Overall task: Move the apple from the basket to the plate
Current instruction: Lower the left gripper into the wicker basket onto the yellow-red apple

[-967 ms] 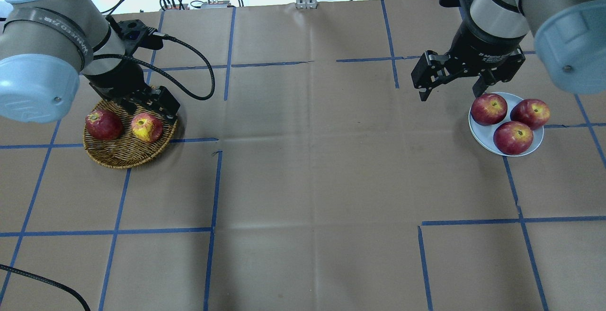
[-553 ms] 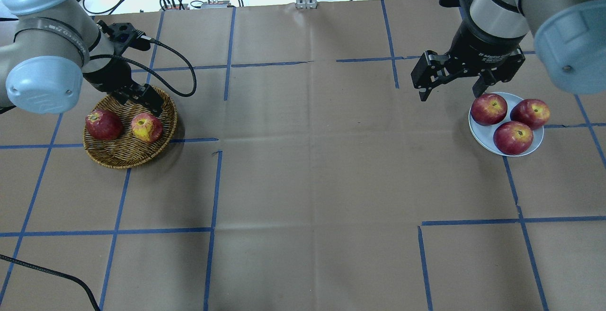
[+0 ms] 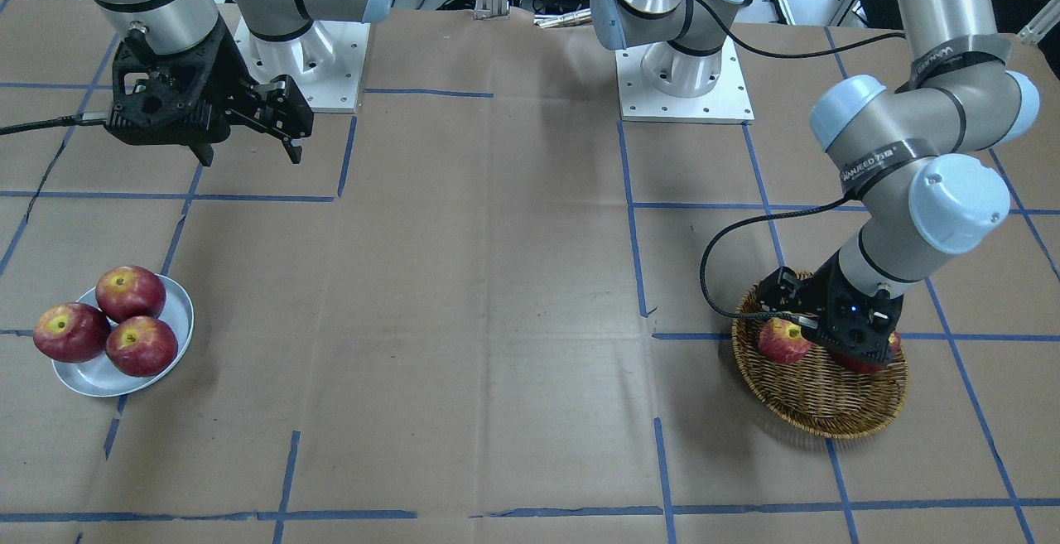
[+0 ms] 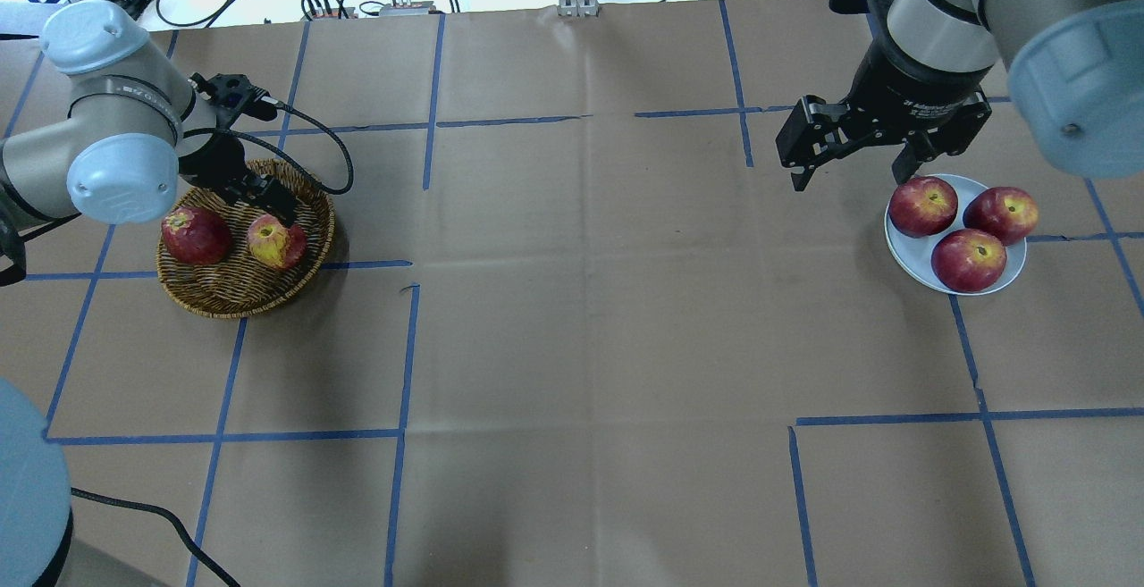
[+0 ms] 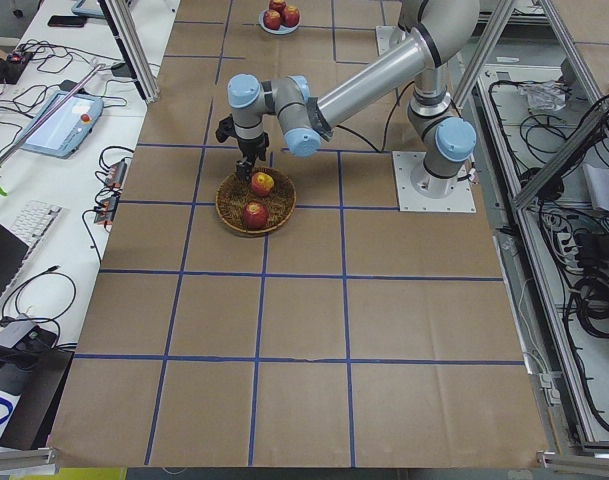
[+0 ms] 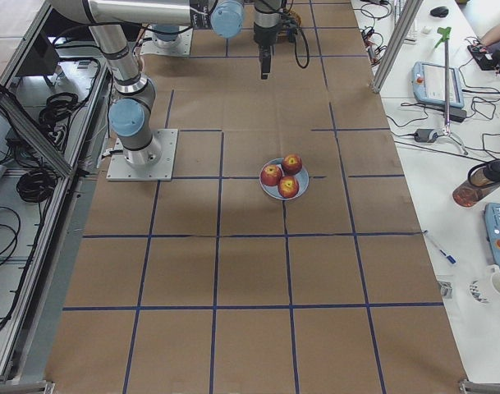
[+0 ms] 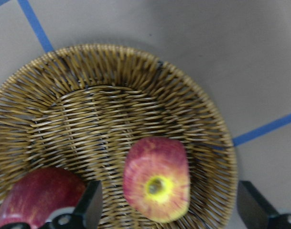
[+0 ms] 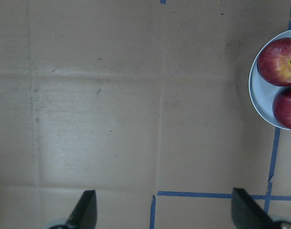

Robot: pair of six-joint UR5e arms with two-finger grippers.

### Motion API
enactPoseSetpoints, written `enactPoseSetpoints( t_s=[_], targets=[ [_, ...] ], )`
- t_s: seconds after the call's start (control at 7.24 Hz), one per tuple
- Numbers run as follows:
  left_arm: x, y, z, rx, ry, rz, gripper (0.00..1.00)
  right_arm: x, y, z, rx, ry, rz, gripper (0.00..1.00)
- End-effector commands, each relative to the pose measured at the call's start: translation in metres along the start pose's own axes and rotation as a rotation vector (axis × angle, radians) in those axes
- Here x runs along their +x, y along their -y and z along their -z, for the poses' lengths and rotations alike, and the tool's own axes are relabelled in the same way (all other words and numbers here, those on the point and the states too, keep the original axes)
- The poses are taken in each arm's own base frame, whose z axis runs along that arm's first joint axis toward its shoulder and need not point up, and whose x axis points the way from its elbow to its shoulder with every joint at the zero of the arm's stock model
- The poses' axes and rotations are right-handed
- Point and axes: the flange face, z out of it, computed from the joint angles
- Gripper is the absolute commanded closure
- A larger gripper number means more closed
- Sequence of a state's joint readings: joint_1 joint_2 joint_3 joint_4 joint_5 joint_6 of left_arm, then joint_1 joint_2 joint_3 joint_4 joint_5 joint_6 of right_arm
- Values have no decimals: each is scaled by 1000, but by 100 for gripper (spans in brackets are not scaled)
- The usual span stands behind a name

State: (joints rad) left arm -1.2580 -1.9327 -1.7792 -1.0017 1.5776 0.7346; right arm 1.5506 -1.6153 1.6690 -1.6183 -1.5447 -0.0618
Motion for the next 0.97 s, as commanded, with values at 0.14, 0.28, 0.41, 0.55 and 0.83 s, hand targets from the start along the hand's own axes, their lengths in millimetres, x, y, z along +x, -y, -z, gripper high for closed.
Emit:
enactPoseSetpoints(
  t_s=[0.14,0.28,0.41,0.55,0.83],
  targets=[
    [6,-14,-42,-23,-21,11,1,0,0,0,0,0,0,0],
    [3,-11,-54,-9,-7,9,1,0,0,0,0,0,0,0],
    [2,-10,-61,-15,-14,9,7,0,0,0,0,0,0,0],
    [3,-11,-58,-15,-7,8,30,0,0,0,0,0,0,0],
    [4,-11,-46,-17,11,8,59,0,0,0,0,0,0,0]
  ],
)
